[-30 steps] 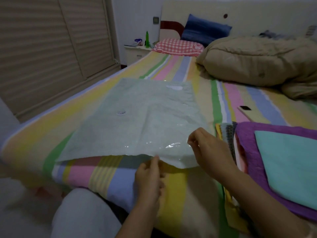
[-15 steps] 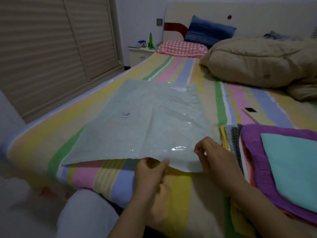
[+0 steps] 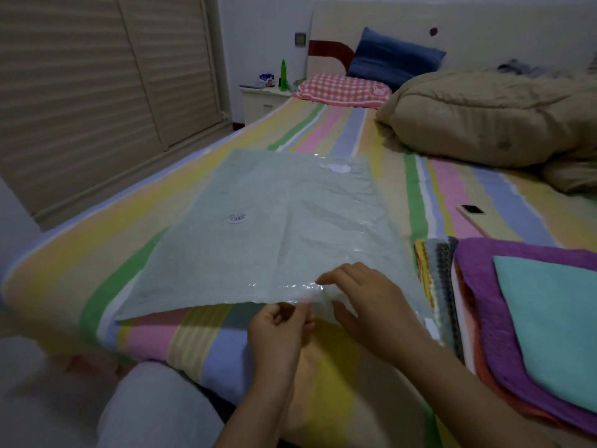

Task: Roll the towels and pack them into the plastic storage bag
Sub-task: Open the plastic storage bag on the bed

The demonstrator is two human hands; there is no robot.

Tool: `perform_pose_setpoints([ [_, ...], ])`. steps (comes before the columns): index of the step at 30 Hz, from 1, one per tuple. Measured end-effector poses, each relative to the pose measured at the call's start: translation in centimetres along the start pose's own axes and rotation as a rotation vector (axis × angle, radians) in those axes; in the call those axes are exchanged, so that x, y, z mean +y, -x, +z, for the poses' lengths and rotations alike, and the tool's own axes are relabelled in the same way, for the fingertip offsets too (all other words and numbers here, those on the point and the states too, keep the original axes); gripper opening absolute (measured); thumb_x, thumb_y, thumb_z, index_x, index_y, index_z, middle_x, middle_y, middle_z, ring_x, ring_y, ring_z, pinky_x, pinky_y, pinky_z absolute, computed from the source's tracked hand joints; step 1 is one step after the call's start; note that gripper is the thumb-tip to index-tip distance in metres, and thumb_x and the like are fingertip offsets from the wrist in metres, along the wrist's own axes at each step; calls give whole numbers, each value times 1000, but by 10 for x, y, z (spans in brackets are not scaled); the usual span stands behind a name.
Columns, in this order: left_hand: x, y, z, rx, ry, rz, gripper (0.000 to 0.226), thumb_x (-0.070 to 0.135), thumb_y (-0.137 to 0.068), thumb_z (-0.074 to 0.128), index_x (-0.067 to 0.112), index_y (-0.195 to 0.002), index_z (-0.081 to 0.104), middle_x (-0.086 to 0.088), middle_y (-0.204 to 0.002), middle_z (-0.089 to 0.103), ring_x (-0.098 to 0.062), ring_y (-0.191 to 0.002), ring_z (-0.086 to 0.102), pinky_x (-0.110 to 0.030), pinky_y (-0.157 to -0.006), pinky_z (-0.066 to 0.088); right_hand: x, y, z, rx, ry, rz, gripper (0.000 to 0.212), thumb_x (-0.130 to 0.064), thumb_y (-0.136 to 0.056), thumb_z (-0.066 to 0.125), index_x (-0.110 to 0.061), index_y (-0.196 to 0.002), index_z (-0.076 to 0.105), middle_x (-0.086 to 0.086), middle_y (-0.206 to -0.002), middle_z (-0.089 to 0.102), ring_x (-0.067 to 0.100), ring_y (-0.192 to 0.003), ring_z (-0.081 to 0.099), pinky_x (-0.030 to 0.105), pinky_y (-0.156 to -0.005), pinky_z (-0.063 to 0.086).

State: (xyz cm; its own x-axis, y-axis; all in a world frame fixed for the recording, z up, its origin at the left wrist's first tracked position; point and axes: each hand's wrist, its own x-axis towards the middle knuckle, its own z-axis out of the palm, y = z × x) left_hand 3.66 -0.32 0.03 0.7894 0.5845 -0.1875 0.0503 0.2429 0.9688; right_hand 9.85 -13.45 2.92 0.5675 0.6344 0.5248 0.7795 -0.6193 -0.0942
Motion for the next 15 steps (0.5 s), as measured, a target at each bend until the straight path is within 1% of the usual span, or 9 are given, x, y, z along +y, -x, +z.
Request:
perform_pose_setpoints([
  [2,-3,-2,-1,22,-105,48,25,5,-83,69,3,-61,60,-4,-54,63,-4,-49,53,-15,-48,42,-10,-10,7,32,44,-70,31,-14,-69,60,-23,-98,66,-5,-96,64,18,-82,58,30,-62,45],
  [3,-4,-2,-1,36,-149,68,27,3,-82,69,6,-58,58,0,-51,59,-3,-48,47,-16,-47,39,-15,-14,11,31,73,-115,26,-16,-70,62,-23,-94,67,-5,-94,64,18,-80,57,29,-63,42],
  [4,-3,-3,-1,51,-177,83,28,4,-82,68,7,-56,57,1,-50,58,-4,-48,45,-17,-47,38,-18,-18,15,31,101,-152,21,-17,-69,67,-23,-89,67,-5,-89,64,18,-77,57,28,-62,39],
  [6,-3,-6,-4,89,-256,118,30,8,-82,69,8,-55,56,-1,-51,59,-10,-50,47,-24,-50,39,-17,-28,17,51,132,-178,16,-18,-65,75,-24,-78,68,-5,-78,62,19,-71,56,29,-57,37],
  [8,-8,-11,-10,115,-391,135,32,20,-81,71,9,-55,56,-3,-51,62,-18,-49,56,-29,-49,44,-10,-44,8,128,144,-135,15,-18,-65,79,-25,-75,71,-4,-71,62,22,-67,58,28,-54,41],
  [10,-15,-12,-17,117,-515,98,38,41,-78,66,11,-57,56,-5,-49,62,-24,-48,61,-33,-47,50,-6,-68,-13,291,112,-27,6,-18,-75,74,-23,-78,72,-1,-71,63,26,-68,60,33,-53,47],
  [11,-20,-12,-21,112,-583,100,39,49,-74,60,13,-59,56,-5,-50,62,-26,-52,62,-37,-51,52,-5,-82,-26,386,98,36,4,-19,-79,70,-23,-80,71,-1,-73,64,27,-71,61,35,-54,48],
  [13,-24,-12,-23,90,-710,117,35,51,-75,54,17,-64,57,-5,-58,65,-26,-63,64,-40,-61,53,1,-105,-51,527,106,130,6,-21,-85,65,-22,-81,70,-1,-75,65,25,-74,60,34,-55,46],
  [15,-19,-13,-21,65,-761,109,29,45,-81,58,18,-71,58,-3,-72,69,-25,-76,65,-38,-69,53,6,-115,-65,557,96,164,9,-23,-87,63,-21,-82,70,-2,-75,64,22,-75,58,33,-56,43],
])
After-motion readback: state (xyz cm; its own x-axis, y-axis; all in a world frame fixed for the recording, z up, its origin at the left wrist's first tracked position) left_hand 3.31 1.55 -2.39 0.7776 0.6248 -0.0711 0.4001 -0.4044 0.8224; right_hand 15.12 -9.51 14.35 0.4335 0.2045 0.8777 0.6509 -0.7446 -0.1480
